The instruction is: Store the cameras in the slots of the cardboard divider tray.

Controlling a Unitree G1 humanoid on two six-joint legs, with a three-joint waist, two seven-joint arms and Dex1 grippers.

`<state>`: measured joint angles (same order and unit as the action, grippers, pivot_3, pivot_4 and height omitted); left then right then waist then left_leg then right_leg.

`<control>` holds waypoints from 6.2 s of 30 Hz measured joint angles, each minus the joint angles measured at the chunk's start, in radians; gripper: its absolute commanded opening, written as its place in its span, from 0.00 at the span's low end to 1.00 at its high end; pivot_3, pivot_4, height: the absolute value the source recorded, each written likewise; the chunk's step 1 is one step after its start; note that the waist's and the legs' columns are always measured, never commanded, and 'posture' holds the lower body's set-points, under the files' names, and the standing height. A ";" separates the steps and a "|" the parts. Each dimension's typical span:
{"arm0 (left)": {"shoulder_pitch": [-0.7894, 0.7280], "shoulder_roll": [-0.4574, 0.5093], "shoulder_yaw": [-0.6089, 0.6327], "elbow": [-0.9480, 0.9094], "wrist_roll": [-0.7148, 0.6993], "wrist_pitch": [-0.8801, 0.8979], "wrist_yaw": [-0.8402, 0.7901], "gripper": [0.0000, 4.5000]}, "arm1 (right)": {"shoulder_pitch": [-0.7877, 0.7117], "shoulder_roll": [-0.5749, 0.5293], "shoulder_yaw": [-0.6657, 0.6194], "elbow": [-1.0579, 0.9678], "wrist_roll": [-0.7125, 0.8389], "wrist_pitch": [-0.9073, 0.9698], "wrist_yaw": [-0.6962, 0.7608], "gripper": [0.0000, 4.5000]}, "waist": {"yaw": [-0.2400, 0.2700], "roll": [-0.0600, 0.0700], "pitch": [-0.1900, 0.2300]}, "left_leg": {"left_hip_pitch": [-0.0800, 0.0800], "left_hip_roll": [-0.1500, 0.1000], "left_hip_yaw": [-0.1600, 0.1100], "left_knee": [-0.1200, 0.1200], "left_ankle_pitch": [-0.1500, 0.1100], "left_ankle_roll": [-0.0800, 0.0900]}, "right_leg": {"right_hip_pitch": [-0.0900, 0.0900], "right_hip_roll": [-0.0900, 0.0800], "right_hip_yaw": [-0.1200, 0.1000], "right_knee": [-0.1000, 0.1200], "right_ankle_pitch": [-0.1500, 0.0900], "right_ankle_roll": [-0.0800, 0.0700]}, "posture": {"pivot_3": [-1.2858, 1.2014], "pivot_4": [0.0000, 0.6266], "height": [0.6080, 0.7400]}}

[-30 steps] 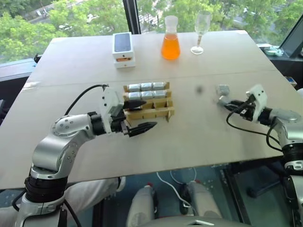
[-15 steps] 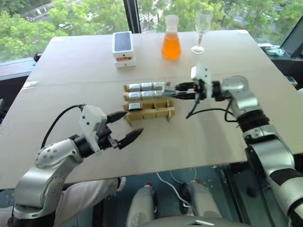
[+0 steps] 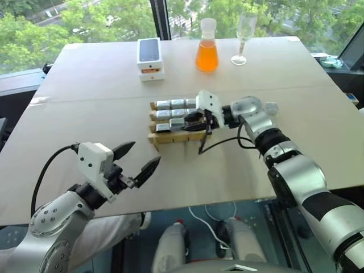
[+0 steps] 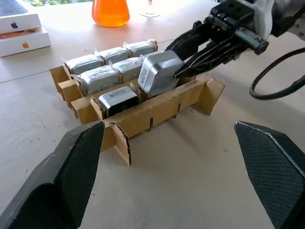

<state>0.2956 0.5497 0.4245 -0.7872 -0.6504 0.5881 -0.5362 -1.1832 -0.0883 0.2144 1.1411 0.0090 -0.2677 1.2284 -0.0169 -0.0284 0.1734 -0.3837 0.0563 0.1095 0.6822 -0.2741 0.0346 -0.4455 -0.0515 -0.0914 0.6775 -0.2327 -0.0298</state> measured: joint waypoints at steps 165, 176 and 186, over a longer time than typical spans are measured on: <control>-1.512 -0.085 -0.656 1.951 0.629 -0.726 -0.950 0.18 | 1.329 -0.380 -0.164 -1.533 0.517 0.331 -0.606 1.00 | 0.008 -0.001 0.002 | -0.005 -0.001 -0.004 0.003 0.000 0.000 | -0.002 0.012 -0.003 -0.002 -0.003 0.006 | 0.52 0.24 1.00; -1.538 -0.091 -0.646 1.974 0.668 -0.659 -0.986 0.18 | 1.318 -0.363 -0.200 -1.515 0.512 0.260 -0.490 1.00 | 0.006 -0.001 0.002 | -0.004 -0.001 -0.004 0.003 0.000 0.000 | -0.002 0.014 -0.003 -0.001 -0.003 0.006 | 0.52 0.24 1.00; -1.538 -0.102 -0.647 1.974 0.707 -0.618 -0.995 0.18 | 1.312 -0.337 -0.202 -1.492 0.493 0.242 -0.472 1.00 | 0.006 -0.001 0.002 | -0.004 -0.001 -0.004 0.003 0.001 -0.001 | -0.002 0.014 -0.003 -0.001 -0.003 0.006 | 0.52 0.24 1.00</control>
<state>-1.2419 0.4476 -0.2222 1.1870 0.0566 -0.0302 -1.5315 0.1290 -0.4257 0.0122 -0.3505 0.5022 -0.0258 0.7565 -0.0108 -0.0291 0.1758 -0.3880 0.0552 0.1053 0.6852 -0.2734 0.0339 -0.4475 -0.0378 -0.0941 0.6765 -0.2355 -0.0236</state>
